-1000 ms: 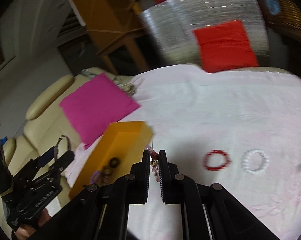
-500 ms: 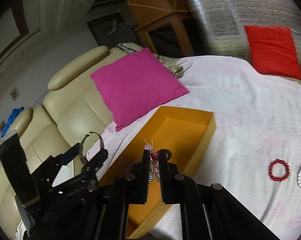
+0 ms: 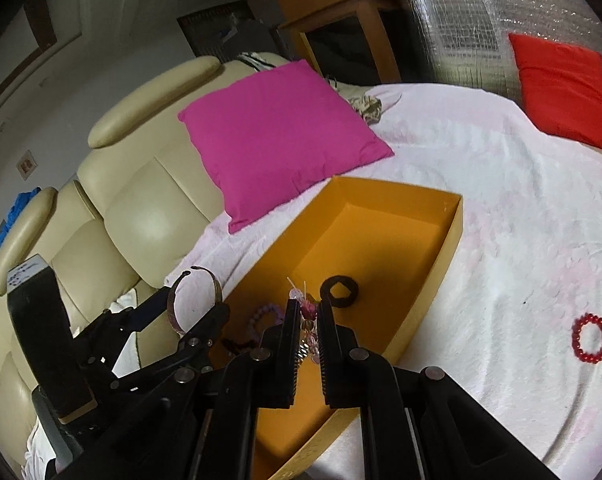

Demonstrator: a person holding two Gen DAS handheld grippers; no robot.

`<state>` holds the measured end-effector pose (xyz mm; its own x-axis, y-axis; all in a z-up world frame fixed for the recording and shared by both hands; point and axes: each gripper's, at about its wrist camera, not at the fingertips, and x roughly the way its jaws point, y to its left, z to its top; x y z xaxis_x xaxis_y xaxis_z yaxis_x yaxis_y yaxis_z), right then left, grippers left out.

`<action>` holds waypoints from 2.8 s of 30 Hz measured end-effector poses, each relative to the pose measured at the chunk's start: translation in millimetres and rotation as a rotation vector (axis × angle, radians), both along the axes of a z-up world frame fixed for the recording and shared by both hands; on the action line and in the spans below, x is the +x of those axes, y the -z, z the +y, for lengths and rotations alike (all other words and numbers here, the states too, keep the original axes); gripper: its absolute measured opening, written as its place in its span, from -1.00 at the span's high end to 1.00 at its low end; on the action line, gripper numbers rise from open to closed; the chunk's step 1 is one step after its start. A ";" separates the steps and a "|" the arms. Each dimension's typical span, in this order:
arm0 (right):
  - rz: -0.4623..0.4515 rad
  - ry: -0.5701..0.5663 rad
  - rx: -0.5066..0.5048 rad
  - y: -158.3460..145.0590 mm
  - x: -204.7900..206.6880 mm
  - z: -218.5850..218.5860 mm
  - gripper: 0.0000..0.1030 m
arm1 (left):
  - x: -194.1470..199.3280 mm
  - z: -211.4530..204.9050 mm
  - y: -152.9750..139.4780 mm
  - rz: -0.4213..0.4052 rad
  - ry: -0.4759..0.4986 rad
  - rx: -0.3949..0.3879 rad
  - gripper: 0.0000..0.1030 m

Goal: Organize jewelry
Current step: 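Lower both tools into the orange box and open them to release the bracelets, then move both tools back toward the red bead bracelet and white pearl bracelet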

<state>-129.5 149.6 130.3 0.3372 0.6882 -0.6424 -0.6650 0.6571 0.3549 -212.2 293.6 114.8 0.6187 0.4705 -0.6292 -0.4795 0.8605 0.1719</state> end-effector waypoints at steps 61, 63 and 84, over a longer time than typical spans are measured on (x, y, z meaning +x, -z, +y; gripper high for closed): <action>-0.038 0.346 0.067 -36.0 1.9 -232.6 -0.01 | -10.2 -130.4 -86.0 -0.036 0.133 0.249 -0.59; -0.066 0.361 0.064 -45.0 -2.5 -245.0 -0.01 | -10.5 -149.3 -99.2 -0.062 0.171 0.261 -0.59; -0.077 0.474 0.103 -56.9 19.8 -326.0 -0.07 | 32.7 -247.8 -133.4 -0.112 0.363 0.290 -0.60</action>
